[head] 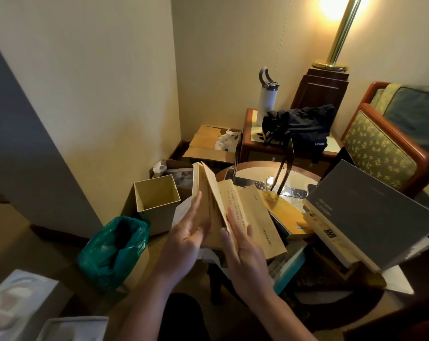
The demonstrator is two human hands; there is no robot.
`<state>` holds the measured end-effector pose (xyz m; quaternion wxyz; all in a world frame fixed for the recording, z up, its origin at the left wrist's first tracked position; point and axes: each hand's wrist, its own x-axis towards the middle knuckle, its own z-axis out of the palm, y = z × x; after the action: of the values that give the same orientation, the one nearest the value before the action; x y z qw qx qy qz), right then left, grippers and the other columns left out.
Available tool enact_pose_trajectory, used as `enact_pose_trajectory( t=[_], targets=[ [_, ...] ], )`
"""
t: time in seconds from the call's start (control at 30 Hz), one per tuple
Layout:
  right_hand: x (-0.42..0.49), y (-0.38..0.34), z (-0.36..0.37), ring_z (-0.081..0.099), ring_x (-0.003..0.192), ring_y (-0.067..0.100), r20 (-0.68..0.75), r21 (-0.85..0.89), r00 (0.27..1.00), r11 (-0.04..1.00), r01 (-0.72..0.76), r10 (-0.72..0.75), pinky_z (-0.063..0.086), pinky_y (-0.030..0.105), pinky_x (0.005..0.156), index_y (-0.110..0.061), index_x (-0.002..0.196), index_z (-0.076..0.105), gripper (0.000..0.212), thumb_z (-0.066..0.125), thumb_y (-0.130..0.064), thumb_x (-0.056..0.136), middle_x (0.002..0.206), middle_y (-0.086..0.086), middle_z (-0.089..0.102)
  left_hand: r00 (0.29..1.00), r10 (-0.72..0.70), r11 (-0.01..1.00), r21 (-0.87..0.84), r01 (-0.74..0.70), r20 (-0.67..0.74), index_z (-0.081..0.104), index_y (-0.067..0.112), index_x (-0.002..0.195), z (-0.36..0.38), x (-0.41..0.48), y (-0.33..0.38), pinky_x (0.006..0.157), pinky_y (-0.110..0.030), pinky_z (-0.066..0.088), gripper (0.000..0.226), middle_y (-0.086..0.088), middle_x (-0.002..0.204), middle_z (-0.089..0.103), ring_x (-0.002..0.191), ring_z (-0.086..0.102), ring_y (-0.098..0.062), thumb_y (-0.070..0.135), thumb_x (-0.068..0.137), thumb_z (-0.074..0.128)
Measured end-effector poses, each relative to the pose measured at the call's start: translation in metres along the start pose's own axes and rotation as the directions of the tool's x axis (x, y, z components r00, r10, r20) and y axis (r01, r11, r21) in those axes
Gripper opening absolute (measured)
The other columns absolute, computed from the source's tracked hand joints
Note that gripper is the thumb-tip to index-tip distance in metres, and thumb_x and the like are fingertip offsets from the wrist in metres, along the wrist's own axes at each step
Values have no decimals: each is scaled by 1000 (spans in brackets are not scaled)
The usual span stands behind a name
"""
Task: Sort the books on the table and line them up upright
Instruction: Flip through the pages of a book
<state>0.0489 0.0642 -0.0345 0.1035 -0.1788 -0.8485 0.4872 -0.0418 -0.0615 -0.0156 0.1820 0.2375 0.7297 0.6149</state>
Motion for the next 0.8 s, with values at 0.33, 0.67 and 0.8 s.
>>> enact_pose_trajectory(
  t=[0.33,0.67,0.8],
  targets=[
    [-2,-9,8,17,150,9,82,-22,993,996,86,-84,28,54,118,-67,146,12,76,23,-94,76,161,-32,11,999,-39,984,-173,41,14,28,52,148,3,2,8,76,-15,56,48,45,126,35,106,46,16,36,104,33],
    [-2,-11,-2,-5,149,-1,235,-97,970,991,94,-69,8,43,118,-69,145,4,80,17,-95,71,156,-41,-9,1000,13,998,-56,-14,-22,32,49,148,3,3,4,72,-5,51,58,31,144,26,118,34,14,9,106,36],
    [-3,-11,-2,-11,147,-3,285,-150,955,980,131,-84,5,40,118,-68,146,-1,72,23,-86,80,155,-42,-13,996,17,998,60,-12,-93,49,44,133,1,1,-3,79,-2,48,46,16,149,36,128,35,4,8,106,39]
  ],
)
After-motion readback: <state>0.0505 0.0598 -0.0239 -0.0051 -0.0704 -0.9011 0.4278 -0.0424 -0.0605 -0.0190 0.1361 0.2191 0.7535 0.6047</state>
